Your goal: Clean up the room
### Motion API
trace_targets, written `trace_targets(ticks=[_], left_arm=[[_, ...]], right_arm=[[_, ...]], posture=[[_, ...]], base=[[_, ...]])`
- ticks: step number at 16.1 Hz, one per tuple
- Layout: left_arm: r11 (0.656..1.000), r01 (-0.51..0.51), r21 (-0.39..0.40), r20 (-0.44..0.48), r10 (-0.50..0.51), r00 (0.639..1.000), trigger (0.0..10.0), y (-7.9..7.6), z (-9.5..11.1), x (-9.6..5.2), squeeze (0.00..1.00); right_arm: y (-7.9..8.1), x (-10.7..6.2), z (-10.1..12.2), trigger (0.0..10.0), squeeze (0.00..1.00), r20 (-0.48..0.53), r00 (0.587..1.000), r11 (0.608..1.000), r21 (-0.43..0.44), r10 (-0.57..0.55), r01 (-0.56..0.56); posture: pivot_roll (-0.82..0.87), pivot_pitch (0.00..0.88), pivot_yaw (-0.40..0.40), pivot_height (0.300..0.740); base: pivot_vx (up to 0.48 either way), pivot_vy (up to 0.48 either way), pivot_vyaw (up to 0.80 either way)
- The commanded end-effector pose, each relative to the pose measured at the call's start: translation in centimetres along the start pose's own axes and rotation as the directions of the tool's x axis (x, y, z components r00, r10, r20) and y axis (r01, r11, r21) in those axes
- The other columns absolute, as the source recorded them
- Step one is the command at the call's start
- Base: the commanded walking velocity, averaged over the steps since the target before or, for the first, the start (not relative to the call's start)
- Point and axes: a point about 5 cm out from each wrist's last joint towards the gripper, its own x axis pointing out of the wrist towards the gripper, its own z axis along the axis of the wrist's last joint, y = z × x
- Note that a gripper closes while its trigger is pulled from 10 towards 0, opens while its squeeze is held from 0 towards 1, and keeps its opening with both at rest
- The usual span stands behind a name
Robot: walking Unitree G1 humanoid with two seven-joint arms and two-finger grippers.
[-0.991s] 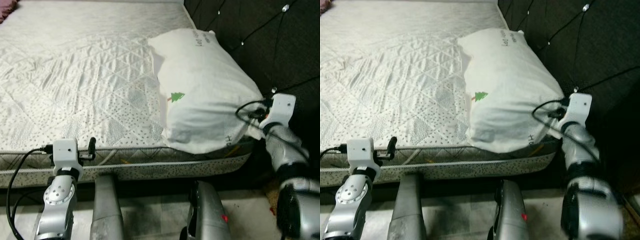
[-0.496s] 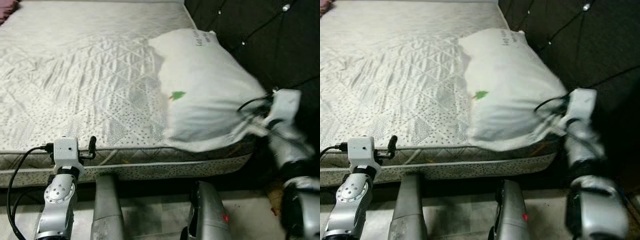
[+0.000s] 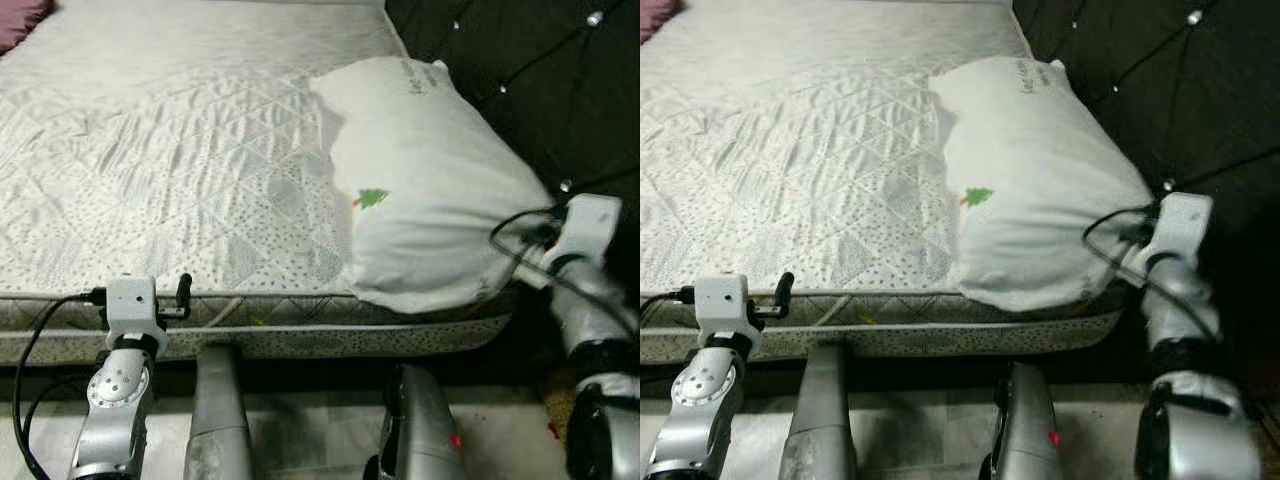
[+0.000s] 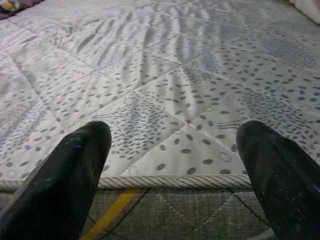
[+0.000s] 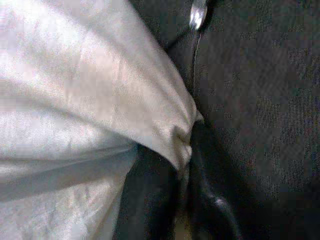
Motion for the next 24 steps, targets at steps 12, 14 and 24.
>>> trace_targets(ticks=[12,14,24], left_arm=[[1.0,0.009,0.0,-0.005,-0.009,1.0,10.0,0.0,-0.2,0.2,0.0],[1.0,0.013,0.001,-0.005,-0.013,1.0,10.0,0.0,-0.2,0.1,0.0],[0.999,0.027,0.027,-0.011,-0.027,1.0,10.0,0.9,-0.2,0.9,0.0]], right_arm=[[6.7,-6.8,-2.1,10.0,1.0,0.19,0.969,0.982,0.072,0.159,-0.175],[9.4,-9.1,-2.5,10.0,1.0,0.216,0.935,0.947,0.099,0.28,-0.306],[12.4,-11.7,-0.2,10.0,0.0,0.318,0.82,0.86,0.028,0.476,-0.509]], posture=[[0.01,0.0,-0.034,0.515],[0.01,0.0,-0.031,0.515],[0.01,0.0,-0.018,0.543]], base=[[0.0,0.0,0.0],[0.0,0.0,0.0],[0.0,0.0,0.0]])
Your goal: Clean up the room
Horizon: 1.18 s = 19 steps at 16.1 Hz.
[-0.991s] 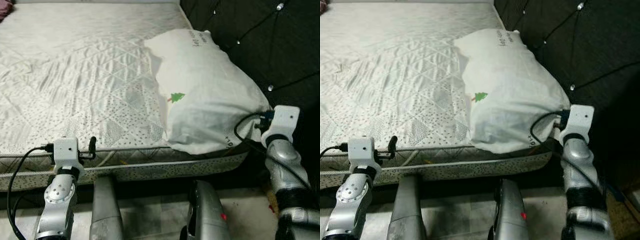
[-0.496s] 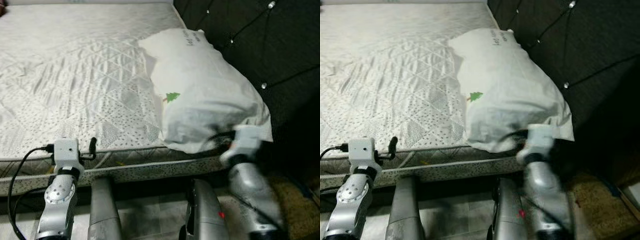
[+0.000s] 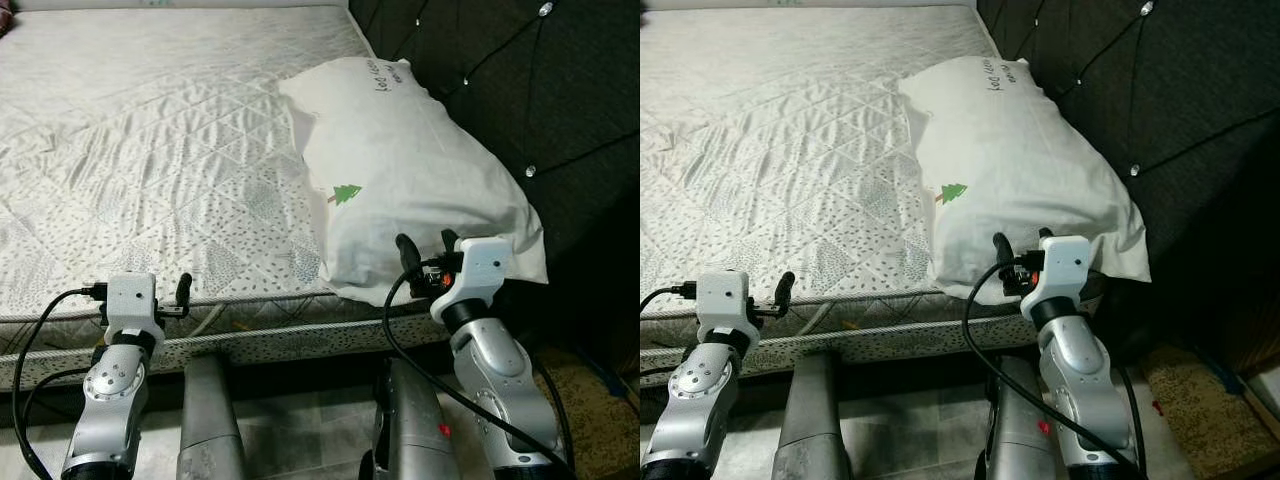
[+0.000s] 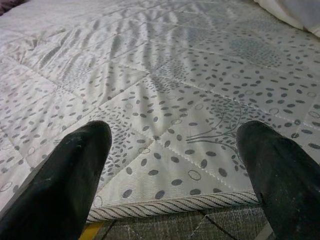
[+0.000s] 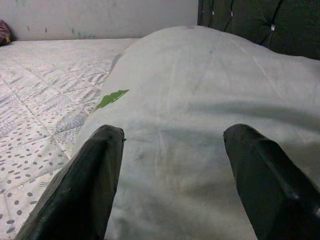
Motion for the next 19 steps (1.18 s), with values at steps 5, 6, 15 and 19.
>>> trace_targets(ticks=[5,6,15,19], left_arm=[[1.0,0.019,-0.006,0.027,-0.019,0.999,10.0,0.1,0.7,0.3,0.0],[1.0,0.024,0.011,0.024,-0.024,0.999,10.0,0.5,0.6,0.5,0.0],[0.988,0.153,-0.002,0.061,-0.153,0.986,10.0,-2.6,1.7,0.7,0.0],[0.99,0.143,-0.004,0.064,-0.143,0.988,10.0,-2.3,2.0,0.8,0.0]], right_arm=[[0.1,0.2,0.5,10.0,0.0,0.004,1.0,1.0,0.012,0.019,-0.019],[0.1,0.3,0.5,10.0,0.0,0.004,1.0,1.0,0.006,0.019,-0.019],[-0.5,0.7,0.6,10.0,0.0,0.004,1.0,1.0,-0.007,0.008,-0.008],[-0.6,0.7,0.5,10.0,0.0,0.002,1.0,1.0,-0.012,0.003,-0.003]], posture=[[0.01,0.0,-0.021,0.597],[0.01,0.0,-0.021,0.612],[0.0,0.0,-0.021,0.735],[0.0,0.0,-0.02,0.74]], base=[[0.0,0.0,0.0],[0.0,0.0,0.0],[0.0,0.0,0.0],[0.0,0.0,0.0]])
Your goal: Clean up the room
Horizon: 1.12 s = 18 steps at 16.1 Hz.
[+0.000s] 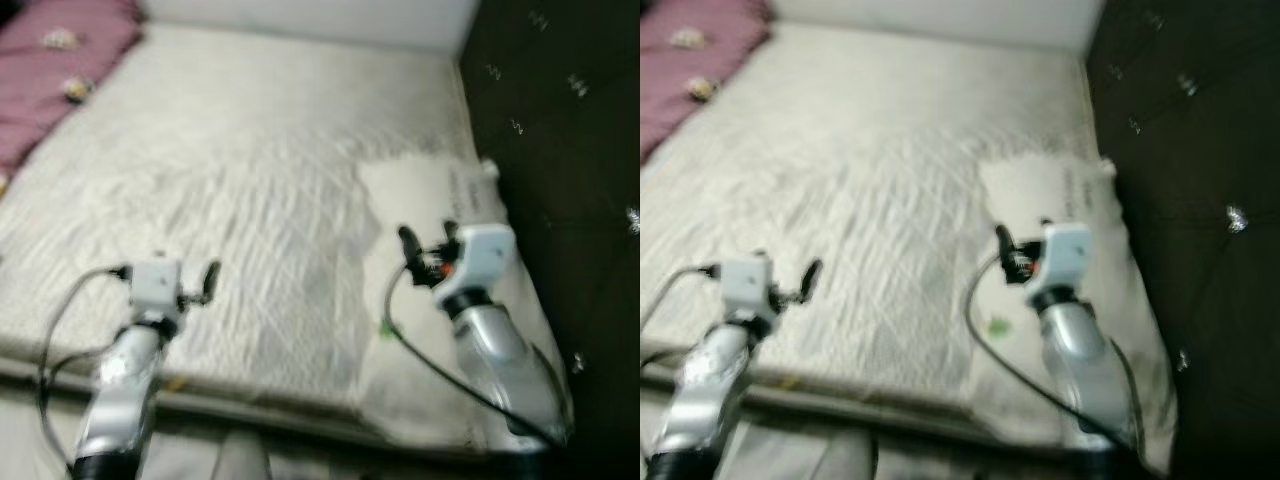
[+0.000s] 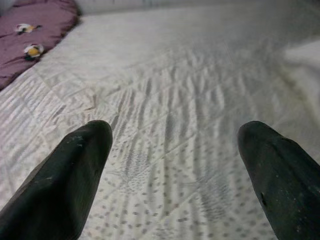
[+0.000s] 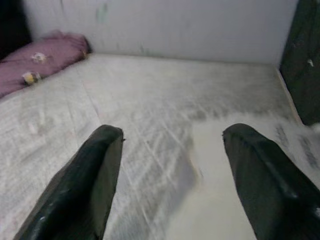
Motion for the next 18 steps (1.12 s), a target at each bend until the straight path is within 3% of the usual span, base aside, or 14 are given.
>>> trace_targets(ticks=[1,5,18], left_arm=[[0.998,0.057,-0.011,0.035,-0.057,0.998,10.0,-1.77,1.13,1.01,0.0],[0.997,0.062,-0.035,0.023,-0.061,0.998,10.0,-2.12,0.98,1.0,0.0],[0.997,0.053,-0.048,0.013,-0.053,0.999,10.0,-2.27,0.82,0.94,0.0]], right_arm=[[-2.11,-1.32,-1.0,10.0,0.0,-0.045,0.996,0.997,-0.023,-0.077,0.076],[-2.32,-1.61,-1.44,10.0,0.0,-0.063,0.993,0.994,-0.031,-0.104,0.102],[-2.24,-1.75,-1.85,10.0,0.0,-0.067,0.993,0.994,-0.031,-0.102,0.1]], posture=[[0.0,0.0,-0.018,0.74],[-0.01,0.0,-0.013,0.74],[0.0,0.0,-0.013,0.74]], base=[[0.0,0.0,0.0],[0.0,0.067,0.0],[0.0,0.48,0.0]])
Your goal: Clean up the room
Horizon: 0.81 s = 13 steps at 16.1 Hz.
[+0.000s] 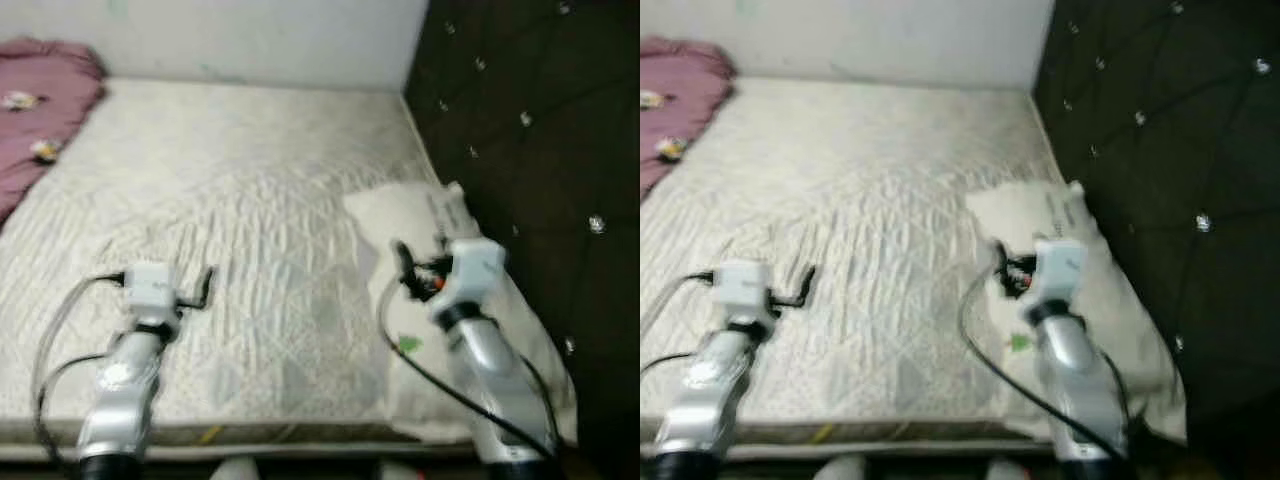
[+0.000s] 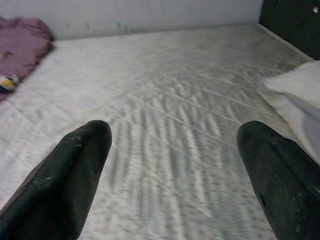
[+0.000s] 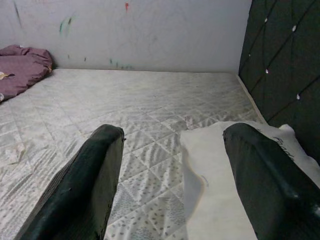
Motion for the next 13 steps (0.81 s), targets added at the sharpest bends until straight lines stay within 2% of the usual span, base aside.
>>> trace_targets(ticks=[1,2,3,4,5,6,7,8,13], left_arm=[[1.0,0.022,-0.003,0.005,-0.022,1.0,10.0,-0.74,0.13,0.14,0.0],[1.0,0.021,-0.003,0.005,-0.021,1.0,10.0,-0.72,0.12,0.13,0.0],[1.0,0.02,-0.002,0.004,-0.02,1.0,10.0,-0.7,0.12,0.12,0.0],[1.0,0.018,-0.002,0.005,-0.018,1.0,10.0,-0.66,0.13,0.13,0.0],[1.0,0.018,-0.001,0.005,-0.018,1.0,10.0,-0.64,0.14,0.13,0.0],[1.0,0.018,0.0,0.005,-0.018,1.0,10.0,-0.63,0.15,0.13,0.0],[1.0,0.018,-0.001,0.004,-0.018,1.0,10.0,-0.62,0.13,0.13,0.0],[1.0,0.018,0.0,0.004,-0.018,1.0,10.0,-0.65,0.12,0.14,0.0],[1.0,0.019,0.002,0.006,-0.019,1.0,10.0,-0.69,0.13,0.18,0.0]], right_arm=[[-0.86,-0.13,0.3,10.0,0.0,0.009,1.0,1.0,-0.012,-0.023,0.023],[-0.85,-0.11,0.25,10.0,0.0,0.007,1.0,1.0,-0.01,-0.025,0.025],[-0.84,-0.11,0.25,10.0,0.47,0.008,1.0,1.0,-0.009,-0.025,0.025],[-0.79,-0.1,0.25,10.0,0.78,0.01,1.0,1.0,-0.002,-0.025,0.025],[-0.77,-0.09,0.27,10.0,1.0,0.01,1.0,1.0,-0.004,-0.025,0.025],[-0.76,-0.08,0.28,10.0,1.0,0.011,1.0,1.0,-0.006,-0.026,0.026],[-0.83,-0.07,0.21,10.0,0.11,0.006,1.0,0.999,-0.009,-0.031,0.031],[-0.85,-0.08,0.19,10.0,0.0,0.006,1.0,0.999,-0.01,-0.031,0.031],[-0.93,-0.09,0.07,10.0,0.0,-0.001,0.999,0.999,-0.016,-0.041,0.041]], posture=[[0.0,0.0,-0.014,0.74],[0.0,0.0,-0.013,0.74],[0.0,0.0,-0.013,0.74],[0.0,0.0,-0.013,0.74],[0.0,0.0,-0.013,0.74],[0.0,0.0,-0.012,0.74],[0.0,0.0,-0.011,0.74],[0.0,0.0,-0.01,0.74],[-0.01,0.0,-0.011,0.74]], base=[[0.0,0.48,0.0],[0.0,0.48,0.0],[0.0,0.48,0.0],[0.0,0.48,0.0],[0.0,0.48,0.0],[0.0,0.48,0.0],[0.0,0.48,0.0],[0.0,0.48,0.0],[0.0,0.48,0.0]])
